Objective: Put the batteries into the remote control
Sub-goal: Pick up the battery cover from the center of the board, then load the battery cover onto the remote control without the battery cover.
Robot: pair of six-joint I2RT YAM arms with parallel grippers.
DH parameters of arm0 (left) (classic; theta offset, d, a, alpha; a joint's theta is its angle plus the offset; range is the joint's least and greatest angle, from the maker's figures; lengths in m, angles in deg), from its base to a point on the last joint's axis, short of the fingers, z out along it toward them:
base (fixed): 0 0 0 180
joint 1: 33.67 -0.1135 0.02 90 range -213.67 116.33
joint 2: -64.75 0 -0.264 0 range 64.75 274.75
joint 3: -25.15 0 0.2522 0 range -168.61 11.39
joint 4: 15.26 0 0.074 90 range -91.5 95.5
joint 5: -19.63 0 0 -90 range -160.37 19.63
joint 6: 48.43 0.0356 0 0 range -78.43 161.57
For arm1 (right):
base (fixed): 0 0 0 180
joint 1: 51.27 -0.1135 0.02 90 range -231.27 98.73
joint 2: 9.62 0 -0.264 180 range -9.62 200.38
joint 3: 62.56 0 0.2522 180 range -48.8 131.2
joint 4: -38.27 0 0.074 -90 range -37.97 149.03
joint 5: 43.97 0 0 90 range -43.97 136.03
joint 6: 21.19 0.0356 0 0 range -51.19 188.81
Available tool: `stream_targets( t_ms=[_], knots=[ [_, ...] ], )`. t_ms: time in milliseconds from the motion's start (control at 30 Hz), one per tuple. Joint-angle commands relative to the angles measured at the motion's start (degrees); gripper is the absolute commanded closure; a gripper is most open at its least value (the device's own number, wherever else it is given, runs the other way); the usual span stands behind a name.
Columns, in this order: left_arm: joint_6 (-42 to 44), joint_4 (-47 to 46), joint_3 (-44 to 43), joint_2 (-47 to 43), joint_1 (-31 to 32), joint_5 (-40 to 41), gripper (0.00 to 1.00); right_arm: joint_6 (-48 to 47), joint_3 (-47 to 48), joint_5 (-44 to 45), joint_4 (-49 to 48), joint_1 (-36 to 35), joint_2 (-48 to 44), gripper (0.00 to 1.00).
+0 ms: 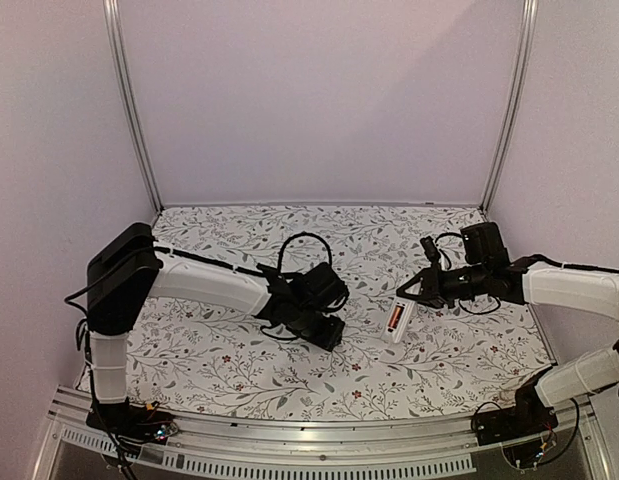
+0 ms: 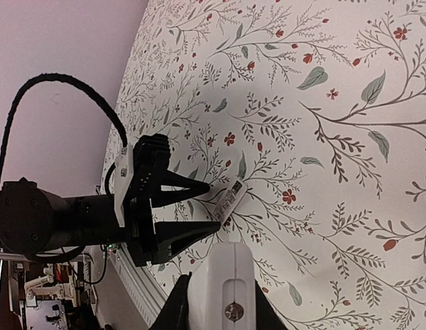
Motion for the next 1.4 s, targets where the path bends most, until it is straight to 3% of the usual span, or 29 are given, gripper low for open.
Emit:
stream_targets(
  t_ms=[0,267,567,833,1100,1367],
  knots=[
    [1.25,8.02,-4.84,4.45,2.34,3.67,0.45,0.58,-0.7,1.05,-0.13,0.72,-1.89,1.0],
    [1.38,13.69,-12.34,9.6,3.34,5.89,0.56,2.45,-2.33,1.93,-2.19,1.55,-2.99,1.0],
    [1.86,16.29,-13.25,10.03,3.35,7.29,0.69,7.13,-5.09,2.5,-8.68,1.62,-3.23,1.0],
    [7.52,13.34,-6.75,-1.22,3.08,10.32,0.76,13.11,-8.95,0.98,-20.29,1.56,-1.42,1.0],
    [12.96,11.73,-2.85,-17.35,4.31,2.13,0.78,16.89,-9.96,1.57,-27.97,-1.65,-0.45,1.0],
    [11.22,13.11,-7.98,-18.68,5.61,-3.79,0.78,20.48,-10.47,3.61,-38.05,-6.41,3.3,1.0]
  ],
)
